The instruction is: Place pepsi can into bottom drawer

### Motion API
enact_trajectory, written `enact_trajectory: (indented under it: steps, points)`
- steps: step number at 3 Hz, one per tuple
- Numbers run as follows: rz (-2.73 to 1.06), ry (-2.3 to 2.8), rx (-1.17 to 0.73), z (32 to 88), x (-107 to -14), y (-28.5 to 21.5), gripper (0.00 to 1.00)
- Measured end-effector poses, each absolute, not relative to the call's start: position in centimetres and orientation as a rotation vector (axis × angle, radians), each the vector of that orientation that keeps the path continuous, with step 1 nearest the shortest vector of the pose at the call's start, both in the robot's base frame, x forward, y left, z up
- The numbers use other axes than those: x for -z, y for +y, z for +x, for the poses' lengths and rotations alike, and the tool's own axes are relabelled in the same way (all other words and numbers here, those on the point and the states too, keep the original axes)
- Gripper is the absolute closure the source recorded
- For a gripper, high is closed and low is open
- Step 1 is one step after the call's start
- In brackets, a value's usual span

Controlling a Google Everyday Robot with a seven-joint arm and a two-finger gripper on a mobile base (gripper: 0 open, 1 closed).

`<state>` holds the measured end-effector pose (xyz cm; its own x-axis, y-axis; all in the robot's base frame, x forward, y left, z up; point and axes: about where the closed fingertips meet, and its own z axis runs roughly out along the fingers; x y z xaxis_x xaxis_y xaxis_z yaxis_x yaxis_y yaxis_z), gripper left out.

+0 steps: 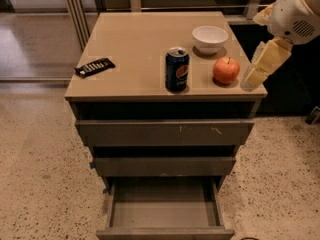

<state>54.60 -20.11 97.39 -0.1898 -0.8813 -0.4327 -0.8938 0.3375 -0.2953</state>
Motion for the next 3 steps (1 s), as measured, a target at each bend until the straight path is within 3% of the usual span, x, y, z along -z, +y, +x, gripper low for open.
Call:
enact_trajectory:
  steps: [2,3]
  points:
    - [-1.426,1.869,-0.418,63.3,-95.4,-13.3,0.00]
    - [-1.421,1.862,-0.458,63.4,-95.1,-12.6,0.00]
